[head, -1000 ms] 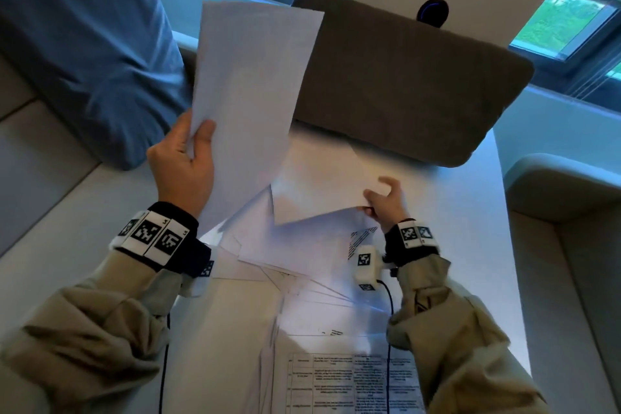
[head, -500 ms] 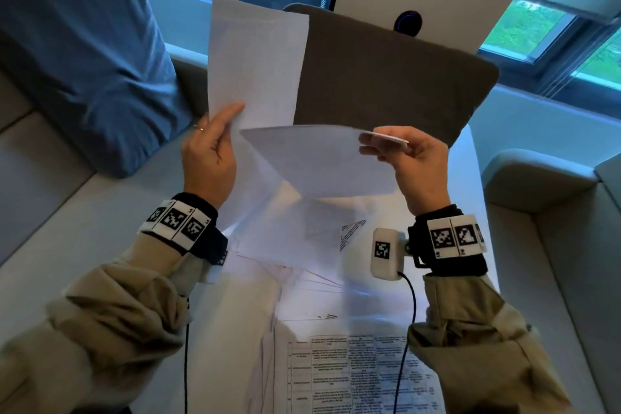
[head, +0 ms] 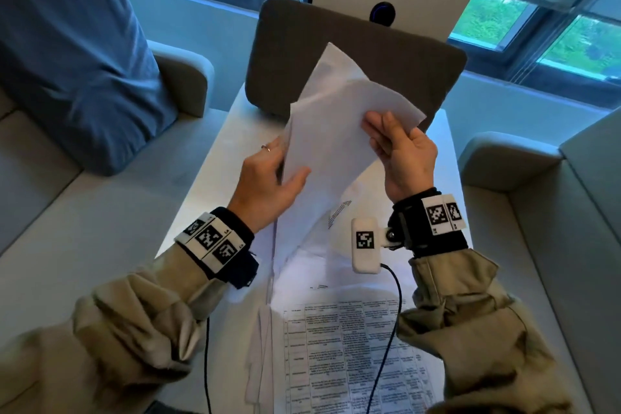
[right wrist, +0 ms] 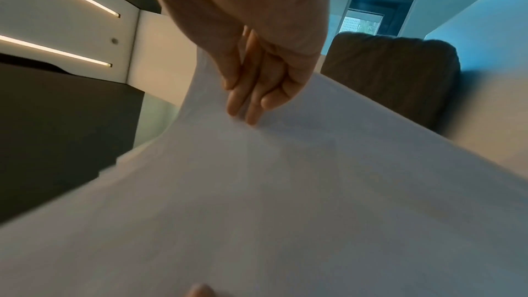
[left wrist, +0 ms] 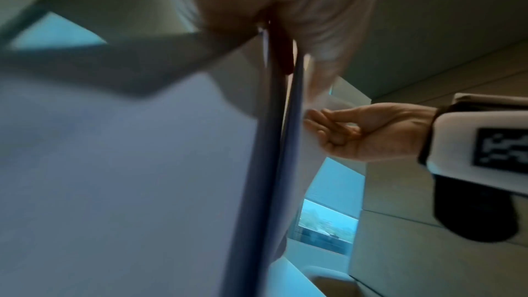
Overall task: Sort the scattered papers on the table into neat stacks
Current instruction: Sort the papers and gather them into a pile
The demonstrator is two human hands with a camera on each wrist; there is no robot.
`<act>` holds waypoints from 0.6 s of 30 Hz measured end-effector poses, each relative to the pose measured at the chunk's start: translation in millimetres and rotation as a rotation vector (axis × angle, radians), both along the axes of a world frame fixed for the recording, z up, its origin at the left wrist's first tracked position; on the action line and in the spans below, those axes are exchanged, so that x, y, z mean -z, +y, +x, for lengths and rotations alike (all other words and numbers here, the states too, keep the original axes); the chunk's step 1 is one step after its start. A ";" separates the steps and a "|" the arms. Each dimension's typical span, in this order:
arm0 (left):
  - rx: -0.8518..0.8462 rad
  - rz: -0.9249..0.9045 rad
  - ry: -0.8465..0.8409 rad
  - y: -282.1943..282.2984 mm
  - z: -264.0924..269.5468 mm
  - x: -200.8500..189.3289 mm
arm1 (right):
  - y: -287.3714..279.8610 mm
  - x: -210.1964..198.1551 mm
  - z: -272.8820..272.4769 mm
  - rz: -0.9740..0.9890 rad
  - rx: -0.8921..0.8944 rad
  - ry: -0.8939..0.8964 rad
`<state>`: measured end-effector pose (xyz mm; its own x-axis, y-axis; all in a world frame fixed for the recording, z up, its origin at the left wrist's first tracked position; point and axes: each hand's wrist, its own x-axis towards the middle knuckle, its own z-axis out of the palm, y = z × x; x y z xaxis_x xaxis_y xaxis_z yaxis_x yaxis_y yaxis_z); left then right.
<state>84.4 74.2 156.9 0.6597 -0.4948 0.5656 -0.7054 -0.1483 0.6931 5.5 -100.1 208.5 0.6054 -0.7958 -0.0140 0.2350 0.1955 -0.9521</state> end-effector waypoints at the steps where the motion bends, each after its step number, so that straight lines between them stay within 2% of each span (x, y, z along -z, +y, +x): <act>1: -0.015 -0.001 0.003 -2.2 -2.8 1.9 | -1.8 1.4 -3.2 0.002 -0.001 0.011; 4: -0.064 -0.066 -0.001 -4.5 -8.4 0.4 | -9.4 18.0 -14.4 0.041 0.009 0.088; 6: -0.109 -0.171 0.059 -6.7 -12.3 -5.8 | -9.9 42.1 -24.2 0.078 0.003 0.290; 8: -0.143 -0.286 0.199 -10.5 -18.0 -12.8 | -4.0 72.7 -38.3 0.117 -0.018 0.573; 10: -0.144 -0.396 0.308 -16.0 -28.5 -19.6 | 5.5 99.5 -56.2 0.234 -0.126 0.683; 11: -0.145 -0.438 0.337 -18.9 -35.1 -22.2 | 11.1 111.5 -64.0 0.321 -0.239 0.644; 13: -0.144 -0.488 0.362 -25.3 -51.9 -26.5 | 22.8 126.0 -77.3 0.496 -0.475 0.441; 14: -0.136 -0.501 0.370 -26.8 -56.6 -26.2 | 26.5 132.7 -80.0 0.557 -0.526 0.331; 16: -0.105 -0.518 0.366 -29.7 -65.4 -22.8 | 21.7 138.1 -87.6 0.633 -0.498 0.125; 18: -0.063 -0.515 0.370 -27.8 -67.3 -18.5 | 6.5 140.6 -97.0 0.608 -0.341 0.043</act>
